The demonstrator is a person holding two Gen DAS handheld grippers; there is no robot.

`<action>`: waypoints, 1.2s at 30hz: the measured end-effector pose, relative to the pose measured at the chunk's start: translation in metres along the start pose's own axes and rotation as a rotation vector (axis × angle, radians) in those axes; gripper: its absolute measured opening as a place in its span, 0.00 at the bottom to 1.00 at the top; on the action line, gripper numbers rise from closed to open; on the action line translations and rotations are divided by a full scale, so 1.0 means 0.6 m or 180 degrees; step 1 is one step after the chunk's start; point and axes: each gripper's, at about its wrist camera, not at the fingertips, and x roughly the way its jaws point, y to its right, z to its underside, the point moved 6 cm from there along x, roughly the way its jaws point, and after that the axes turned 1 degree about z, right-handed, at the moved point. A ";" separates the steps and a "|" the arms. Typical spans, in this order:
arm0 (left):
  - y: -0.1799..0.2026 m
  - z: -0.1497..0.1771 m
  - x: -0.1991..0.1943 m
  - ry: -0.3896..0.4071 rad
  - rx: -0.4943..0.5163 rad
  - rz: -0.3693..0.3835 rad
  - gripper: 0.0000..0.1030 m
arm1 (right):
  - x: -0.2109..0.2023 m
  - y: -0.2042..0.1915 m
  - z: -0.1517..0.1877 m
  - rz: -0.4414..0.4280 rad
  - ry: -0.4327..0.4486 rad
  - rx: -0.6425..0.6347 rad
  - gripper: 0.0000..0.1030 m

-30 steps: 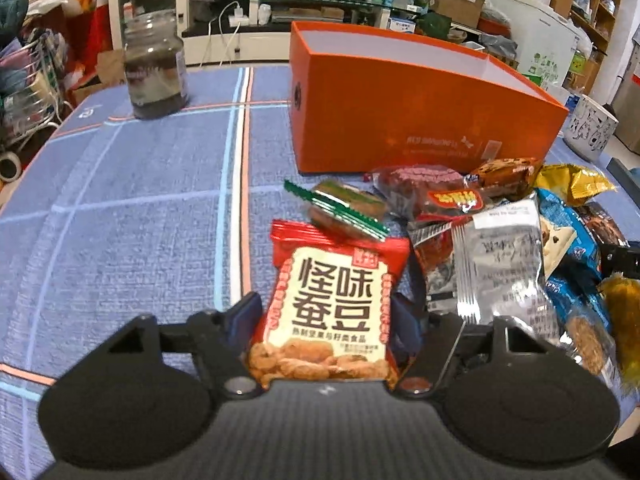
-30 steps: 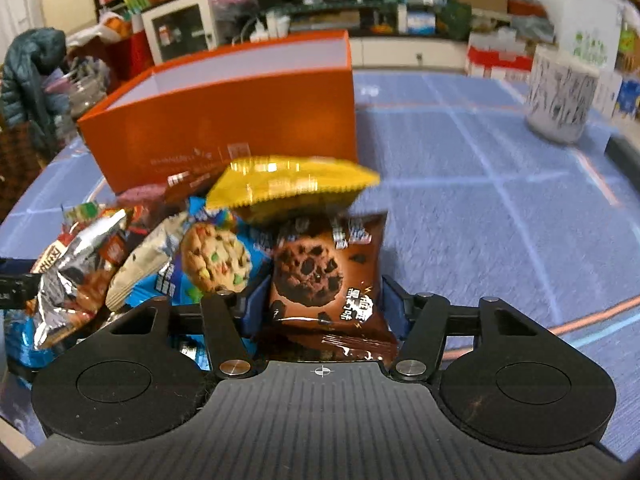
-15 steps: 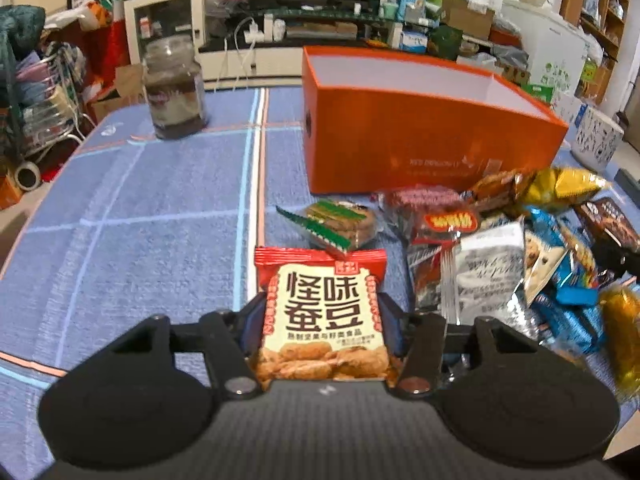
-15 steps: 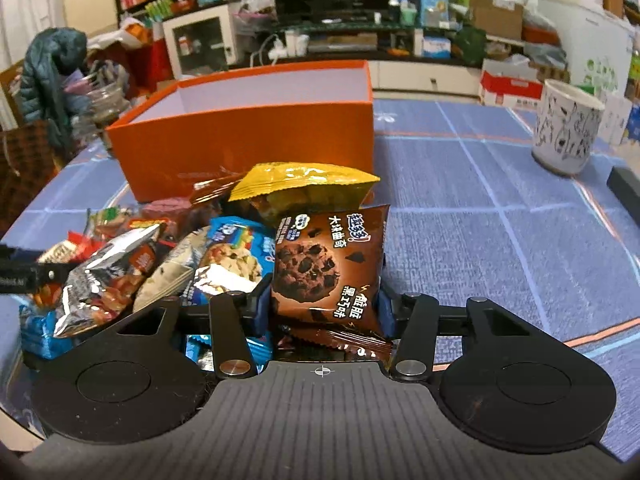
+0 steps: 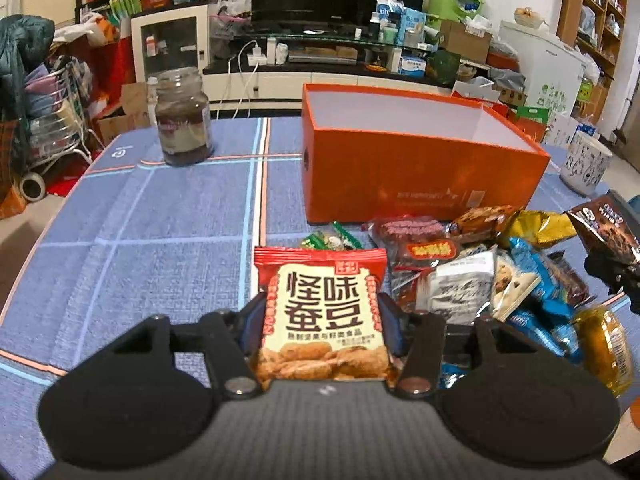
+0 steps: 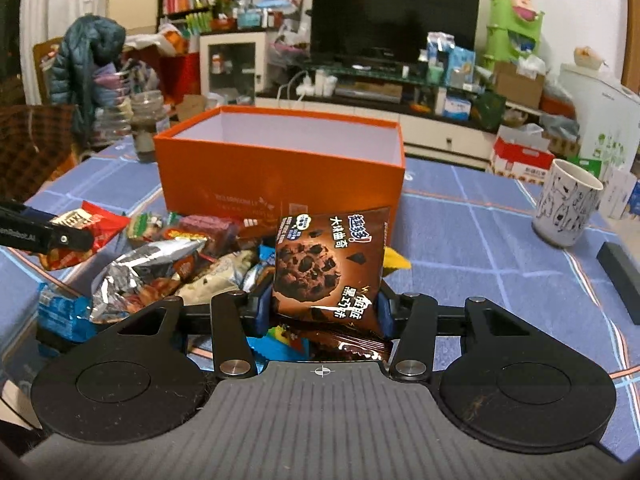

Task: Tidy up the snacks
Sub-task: 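Carry both packets into the orange box and open both tools, then grasp the blue wafer bar with left tool while right tool approaches yellow barcode bar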

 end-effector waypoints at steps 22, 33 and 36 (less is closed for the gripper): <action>0.045 -0.264 0.162 0.0314 -0.0190 0.0192 0.65 | 0.283 0.057 -0.270 -0.0406 -0.0362 0.0547 0.42; -0.018 -0.065 -0.082 0.0758 -0.0479 0.0242 0.78 | -0.074 0.110 -0.099 -0.0068 0.0481 0.0697 0.75; -0.001 -0.016 -0.100 0.0663 -0.0006 0.0518 0.79 | -0.117 0.097 -0.008 -0.0076 0.0338 0.0868 0.75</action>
